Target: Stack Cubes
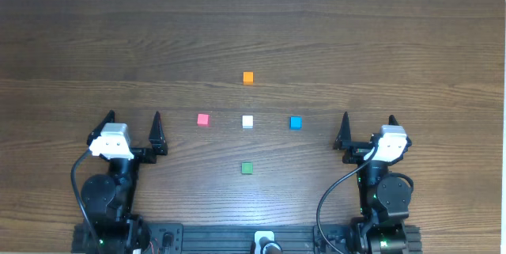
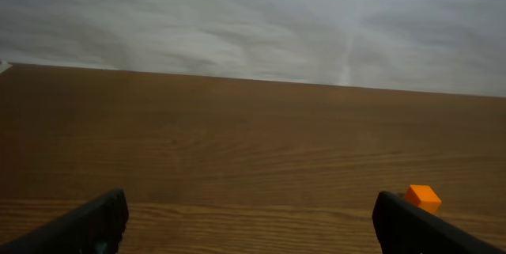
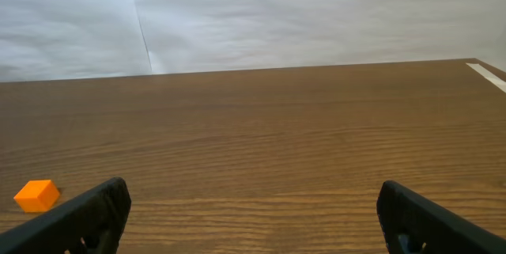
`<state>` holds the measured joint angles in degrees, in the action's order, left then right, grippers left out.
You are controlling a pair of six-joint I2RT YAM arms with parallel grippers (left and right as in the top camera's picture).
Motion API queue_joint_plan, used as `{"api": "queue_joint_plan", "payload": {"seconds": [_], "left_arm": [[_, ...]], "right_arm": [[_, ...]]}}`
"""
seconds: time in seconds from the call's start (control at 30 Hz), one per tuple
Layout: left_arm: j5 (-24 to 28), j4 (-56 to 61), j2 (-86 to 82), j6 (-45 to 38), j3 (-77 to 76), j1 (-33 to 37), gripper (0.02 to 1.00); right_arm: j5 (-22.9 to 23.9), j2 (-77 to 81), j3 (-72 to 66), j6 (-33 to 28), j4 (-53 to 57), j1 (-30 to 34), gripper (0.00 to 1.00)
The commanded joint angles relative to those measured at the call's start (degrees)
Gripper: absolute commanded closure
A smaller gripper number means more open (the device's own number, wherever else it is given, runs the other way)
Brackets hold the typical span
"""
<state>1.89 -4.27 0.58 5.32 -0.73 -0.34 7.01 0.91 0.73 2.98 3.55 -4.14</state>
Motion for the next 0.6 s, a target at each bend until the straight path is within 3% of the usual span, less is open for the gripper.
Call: {"api": "queue_joint_plan", "payload": {"seconds": [0.03,0.17,0.27,0.33,0.5,0.6], "left_arm": [[-0.46,0.02,1.16,-1.03,0.39,0.15,0.018],[0.85,1.84,10.69,2.84,-4.15,-2.16,0.023],[5.53,-1.51,21.31,3.34,-11.91,-4.72,0.02],[5.77,-4.87,29.22,6.1,-17.51,-6.97,0.02],[2.97,-13.42,49.46,11.78,-31.06,-13.51,0.02],[-1.95,-20.92,64.04,16.48,-41.55,-18.43,0.023]], "right_arm": [[-0.28,-0.42,-0.44,-0.09,0.02,0.37,0.009],[-0.26,-0.42,-0.44,-0.09,0.02,0.37,0.007],[-0.28,-0.42,-0.44,-0.09,0.0,0.37,0.009],[-0.26,-0.42,-0.44,-0.09,0.02,0.37,0.009],[-0.26,-0.42,-0.44,-0.09,0.02,0.37,0.007],[-0.28,-0.42,-0.44,-0.09,0.0,0.37,0.009]]}}
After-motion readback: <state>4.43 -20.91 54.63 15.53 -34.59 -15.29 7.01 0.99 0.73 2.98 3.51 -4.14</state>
